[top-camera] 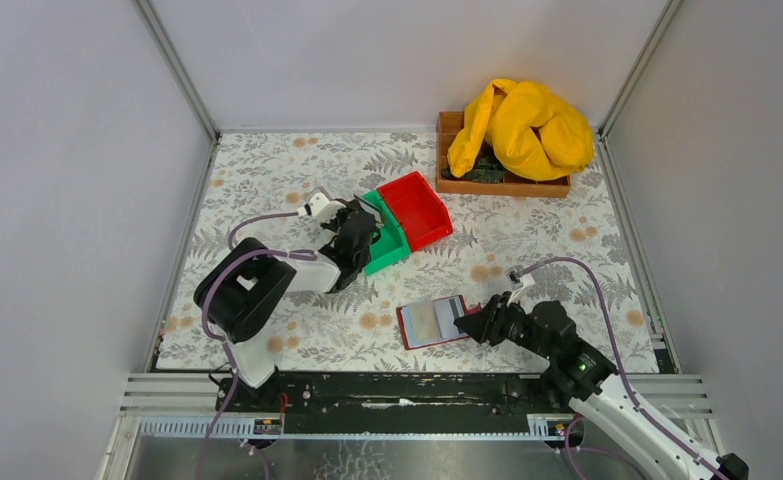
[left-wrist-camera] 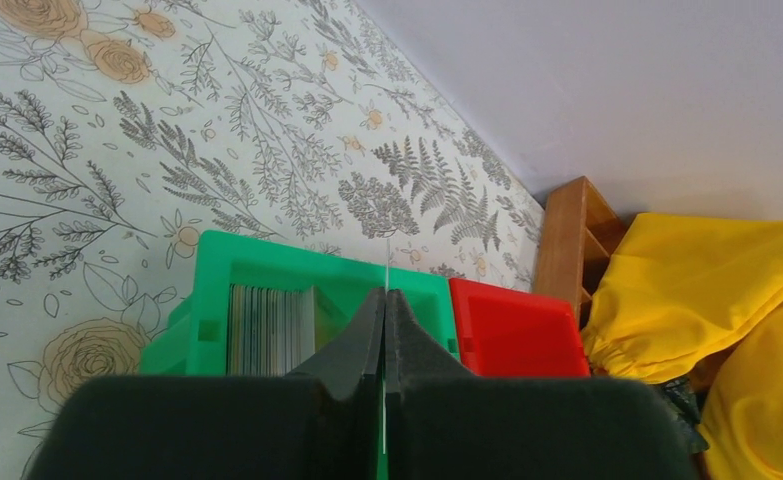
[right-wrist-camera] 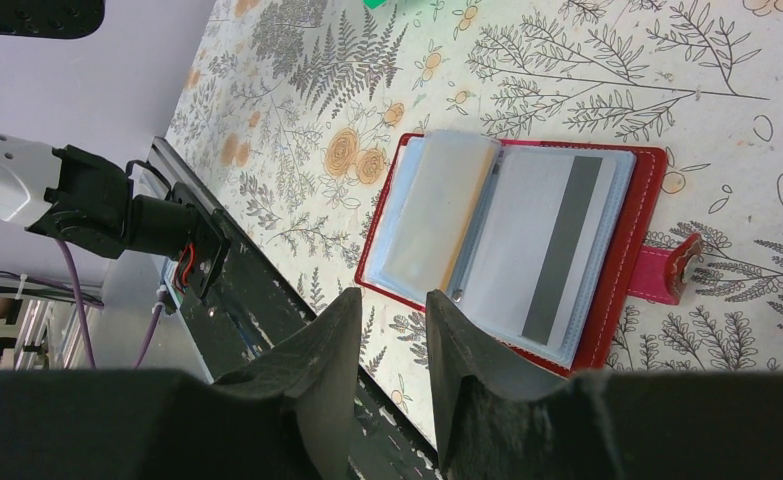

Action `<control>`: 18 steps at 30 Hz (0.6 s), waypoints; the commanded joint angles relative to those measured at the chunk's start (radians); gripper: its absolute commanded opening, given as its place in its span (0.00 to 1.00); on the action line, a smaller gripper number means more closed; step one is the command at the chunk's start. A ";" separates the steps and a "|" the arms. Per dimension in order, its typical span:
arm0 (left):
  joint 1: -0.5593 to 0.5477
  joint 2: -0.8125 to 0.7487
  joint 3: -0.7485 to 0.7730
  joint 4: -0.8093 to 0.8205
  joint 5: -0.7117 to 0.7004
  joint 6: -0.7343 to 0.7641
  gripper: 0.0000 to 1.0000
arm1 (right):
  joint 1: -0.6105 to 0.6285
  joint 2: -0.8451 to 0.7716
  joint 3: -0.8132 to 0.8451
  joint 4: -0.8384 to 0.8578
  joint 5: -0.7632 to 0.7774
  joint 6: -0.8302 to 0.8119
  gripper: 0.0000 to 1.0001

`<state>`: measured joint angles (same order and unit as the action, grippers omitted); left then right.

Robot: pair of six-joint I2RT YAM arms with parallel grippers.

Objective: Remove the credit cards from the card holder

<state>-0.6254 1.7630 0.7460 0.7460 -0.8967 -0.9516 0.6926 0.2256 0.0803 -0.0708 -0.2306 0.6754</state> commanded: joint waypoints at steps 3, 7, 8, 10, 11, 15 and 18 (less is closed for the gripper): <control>-0.007 0.045 0.018 0.014 -0.040 0.016 0.00 | -0.004 -0.021 -0.003 0.023 -0.021 -0.004 0.37; -0.025 0.041 0.020 0.033 -0.067 0.055 0.08 | -0.004 -0.006 -0.007 0.036 -0.024 -0.002 0.37; -0.025 0.043 0.021 0.035 -0.068 0.059 0.12 | -0.004 -0.005 -0.009 0.040 -0.026 0.000 0.37; -0.025 0.047 0.027 0.038 -0.070 0.072 0.19 | -0.004 -0.003 -0.011 0.043 -0.028 0.000 0.37; -0.025 0.048 0.029 0.037 -0.070 0.077 0.21 | -0.004 -0.005 -0.010 0.042 -0.028 0.000 0.37; -0.025 0.054 0.038 0.038 -0.066 0.083 0.27 | -0.004 -0.008 -0.012 0.042 -0.028 -0.002 0.37; -0.025 0.053 0.041 0.044 -0.059 0.090 0.31 | -0.004 -0.009 -0.013 0.038 -0.029 0.000 0.37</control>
<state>-0.6464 1.8053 0.7589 0.7494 -0.9230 -0.8955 0.6926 0.2192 0.0669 -0.0761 -0.2375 0.6769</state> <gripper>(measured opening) 0.288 0.373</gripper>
